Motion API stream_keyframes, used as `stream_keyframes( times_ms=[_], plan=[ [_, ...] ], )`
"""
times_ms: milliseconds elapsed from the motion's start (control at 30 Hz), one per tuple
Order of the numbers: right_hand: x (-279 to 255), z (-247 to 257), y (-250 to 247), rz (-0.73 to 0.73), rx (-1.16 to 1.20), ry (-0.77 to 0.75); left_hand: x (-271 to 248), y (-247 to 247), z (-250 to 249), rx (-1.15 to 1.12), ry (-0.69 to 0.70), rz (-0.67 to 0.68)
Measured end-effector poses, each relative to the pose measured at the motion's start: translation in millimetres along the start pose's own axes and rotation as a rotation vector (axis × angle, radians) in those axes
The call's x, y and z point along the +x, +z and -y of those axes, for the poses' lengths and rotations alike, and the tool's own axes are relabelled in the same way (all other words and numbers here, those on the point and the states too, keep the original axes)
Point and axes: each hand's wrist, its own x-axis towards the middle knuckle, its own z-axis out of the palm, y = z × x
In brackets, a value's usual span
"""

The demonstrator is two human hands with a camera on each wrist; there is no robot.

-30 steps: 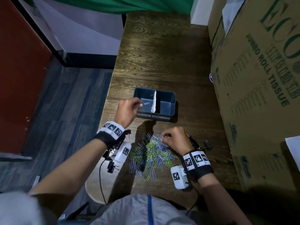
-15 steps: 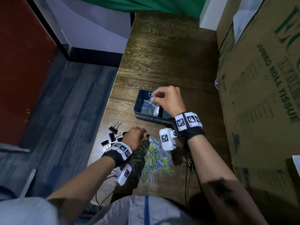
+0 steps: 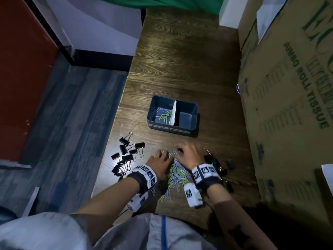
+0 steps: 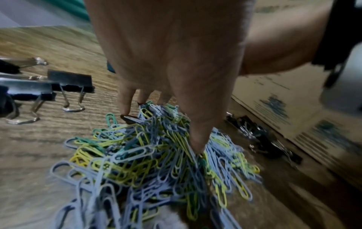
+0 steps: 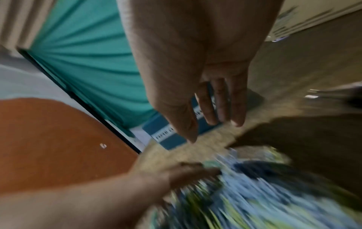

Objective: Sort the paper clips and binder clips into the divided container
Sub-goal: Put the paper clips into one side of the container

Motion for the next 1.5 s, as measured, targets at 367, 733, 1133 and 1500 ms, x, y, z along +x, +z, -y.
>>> stream_keyframes(
  times_ms=[367, 733, 1133, 1500],
  plan=[
    [-44, -24, 63, 0.077, -0.32, -0.108, -26, 25, 13, 0.118, 0.049, -0.203],
    [-39, -20, 38, -0.124, -0.082, -0.144, -39, 6, 27, -0.371, -0.016, -0.396],
    [-47, -19, 4, -0.222, 0.052, -0.22, -61, -59, 37, -0.57, 0.083, -0.678],
    [-49, 16, -48, -0.274, 0.142, -0.382, -32, -190, 49, -0.587, 0.026, -1.025]
  ],
)
